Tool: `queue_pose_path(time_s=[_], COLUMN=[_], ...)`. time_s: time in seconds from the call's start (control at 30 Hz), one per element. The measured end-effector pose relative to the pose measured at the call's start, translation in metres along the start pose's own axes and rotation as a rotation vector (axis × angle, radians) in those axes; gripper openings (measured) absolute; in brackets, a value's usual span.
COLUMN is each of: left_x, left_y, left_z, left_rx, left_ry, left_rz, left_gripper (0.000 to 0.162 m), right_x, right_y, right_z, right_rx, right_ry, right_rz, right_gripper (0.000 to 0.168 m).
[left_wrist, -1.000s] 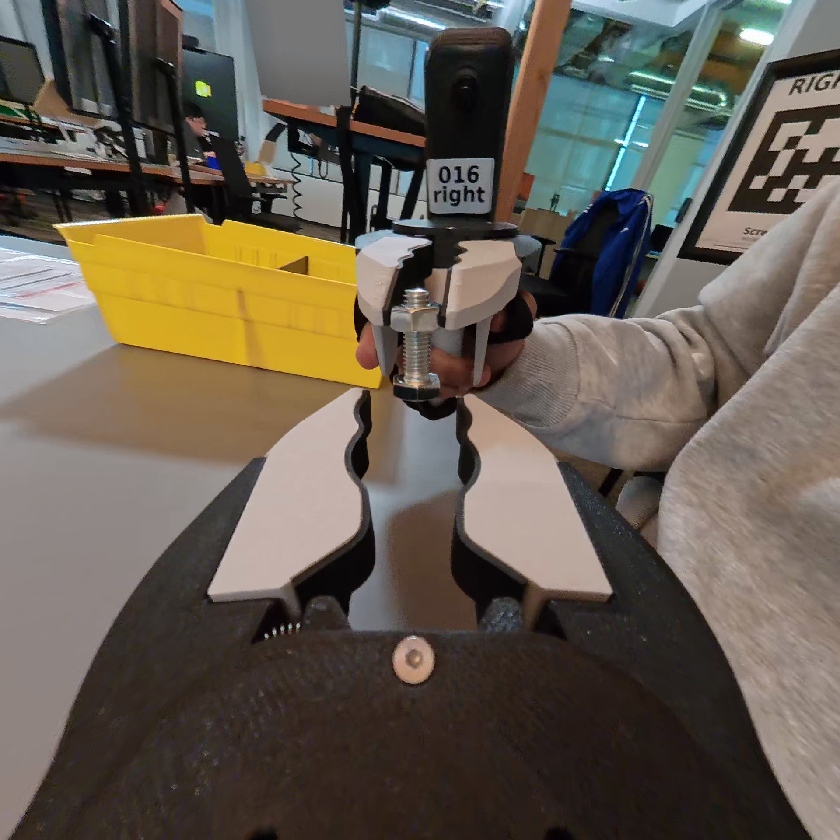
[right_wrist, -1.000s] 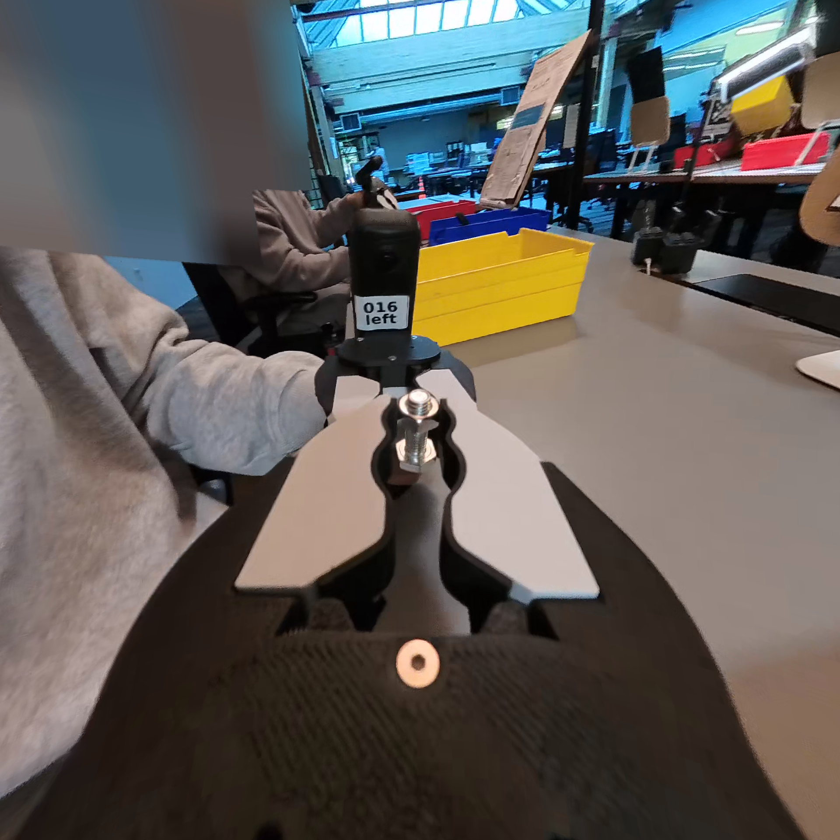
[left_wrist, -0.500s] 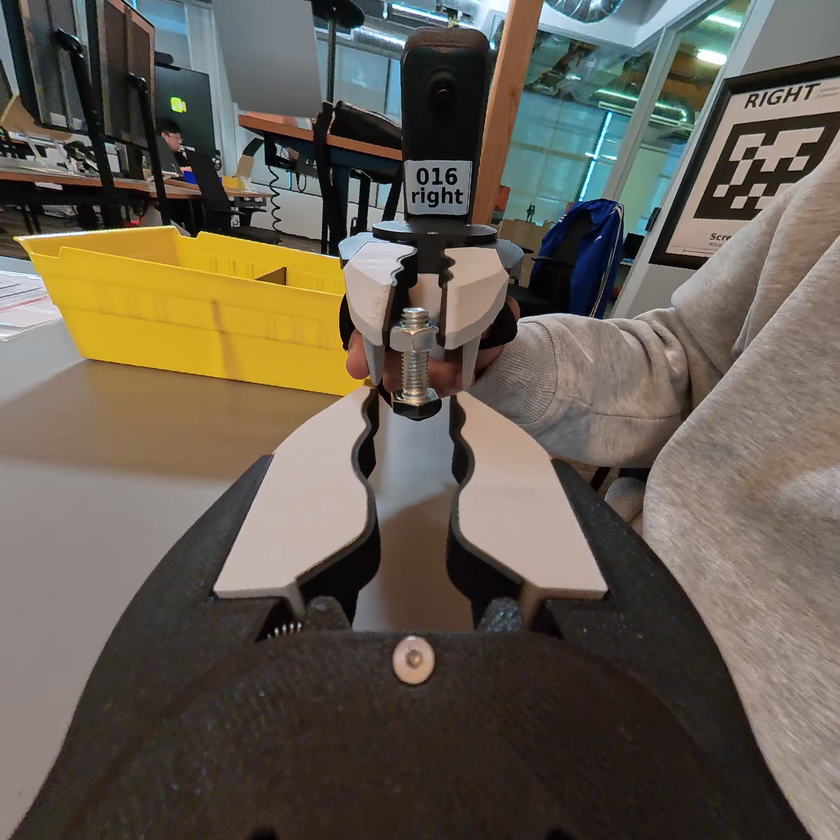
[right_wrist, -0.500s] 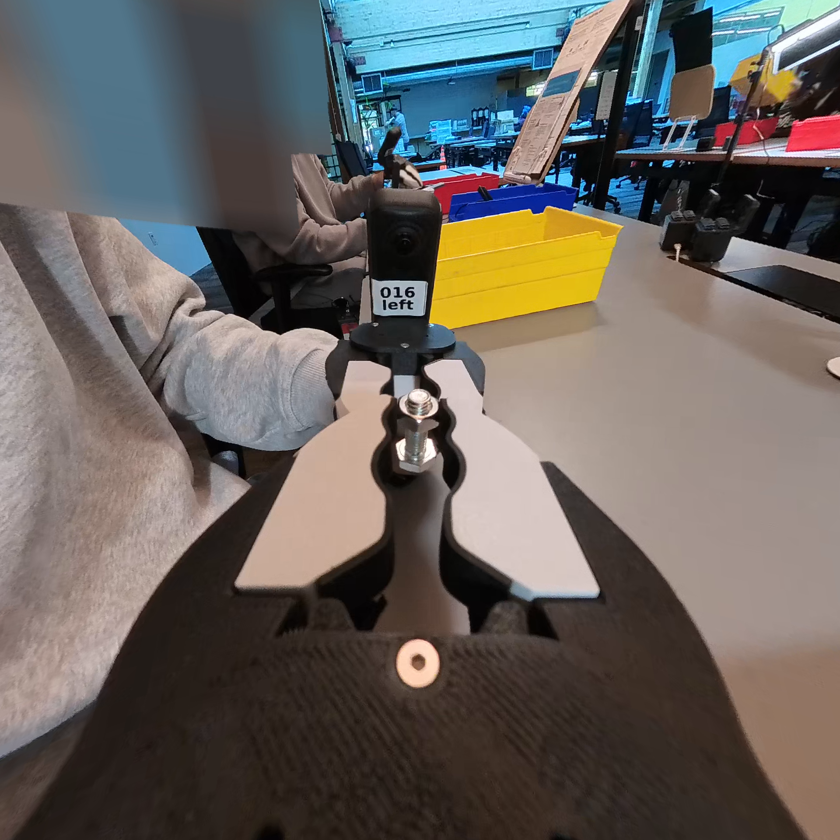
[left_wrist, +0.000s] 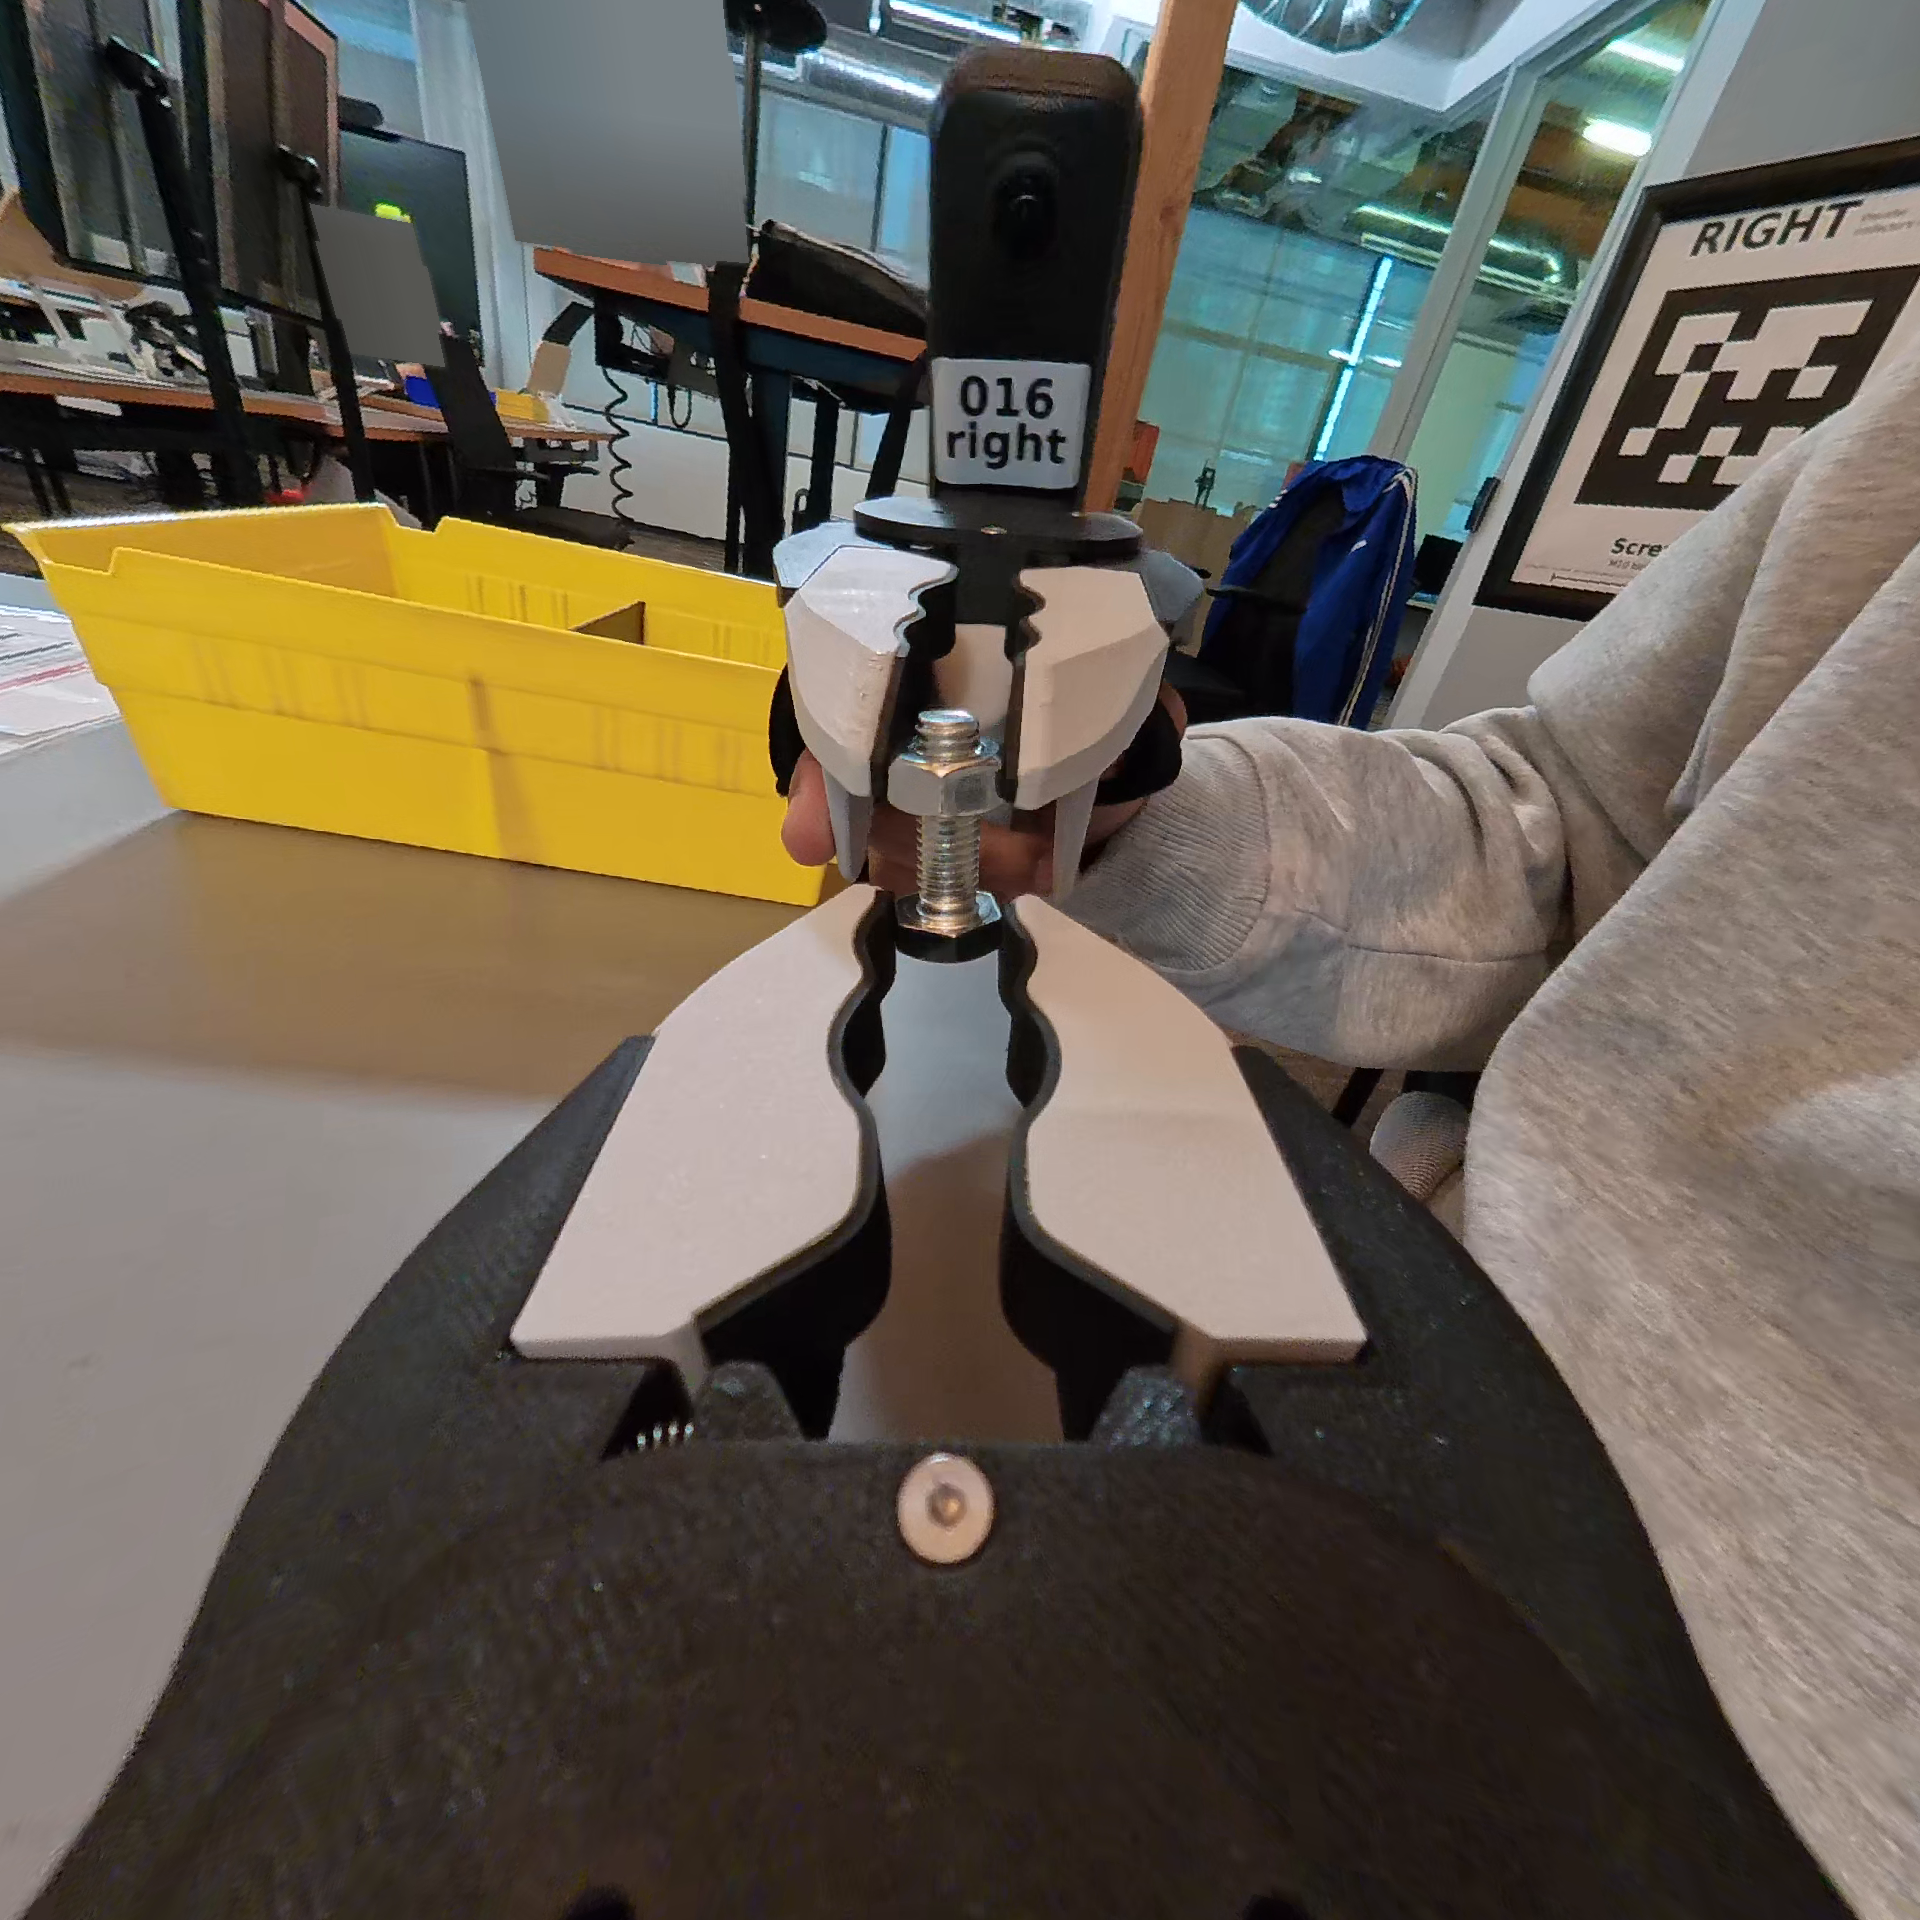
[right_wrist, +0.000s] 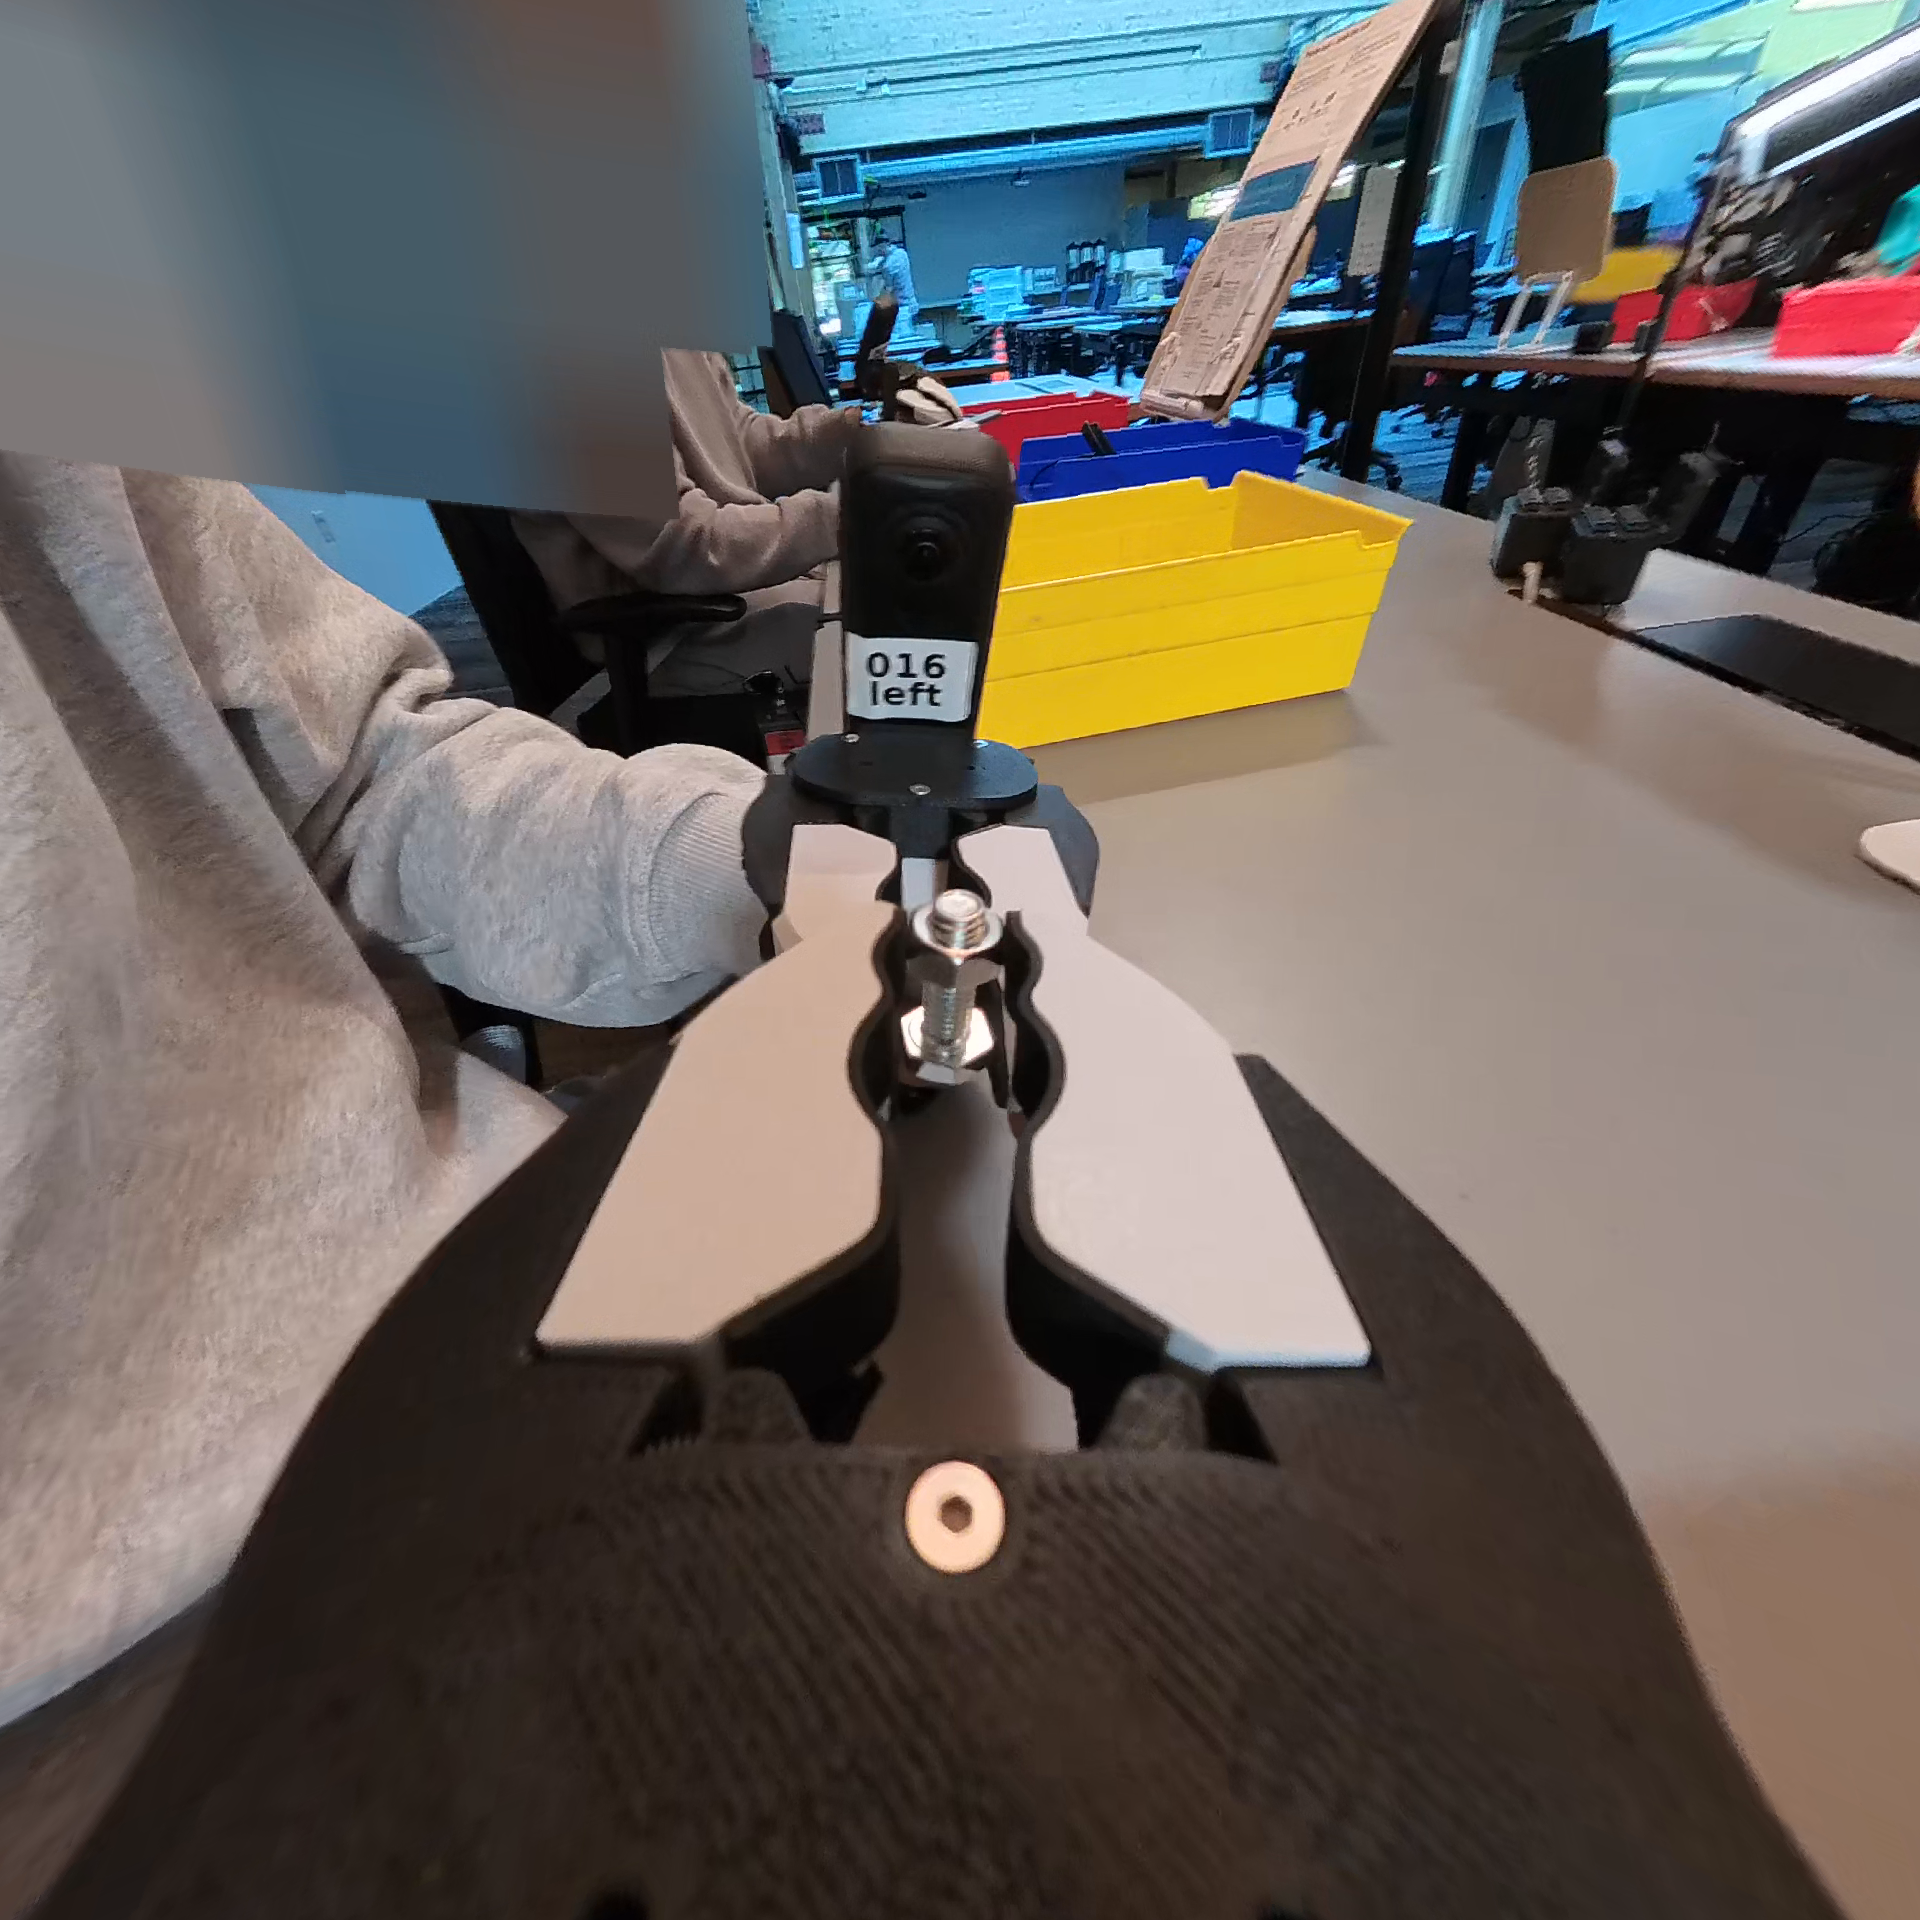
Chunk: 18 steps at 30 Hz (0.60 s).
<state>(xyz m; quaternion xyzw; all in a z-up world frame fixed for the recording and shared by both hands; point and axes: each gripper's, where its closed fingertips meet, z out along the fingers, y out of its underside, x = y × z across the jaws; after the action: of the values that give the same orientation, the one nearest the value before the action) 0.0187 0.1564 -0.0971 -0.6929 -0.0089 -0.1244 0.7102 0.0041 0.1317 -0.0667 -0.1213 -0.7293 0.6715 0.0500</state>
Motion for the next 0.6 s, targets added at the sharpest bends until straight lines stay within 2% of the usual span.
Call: queue_pose_path(time_s=[0.3,0.6], left_x=[-0.0086,-0.0083], left_y=[-0.0001,0.0014], left_z=[-0.0010,0.0005], left_rx=[-0.003,-0.015], left_ry=[-0.048,-0.050], left_rz=[0.000,0.005], left_gripper=[0.019,0.019], right_x=[0.0099,0.0069], right_y=[-0.0094,-0.0010], right_z=[-0.0035,0.0037], right_rx=[0.082,0.037], right_ry=[0.064,0.056], right_rz=[-0.009,-0.020], right_gripper=[0.024,0.024])
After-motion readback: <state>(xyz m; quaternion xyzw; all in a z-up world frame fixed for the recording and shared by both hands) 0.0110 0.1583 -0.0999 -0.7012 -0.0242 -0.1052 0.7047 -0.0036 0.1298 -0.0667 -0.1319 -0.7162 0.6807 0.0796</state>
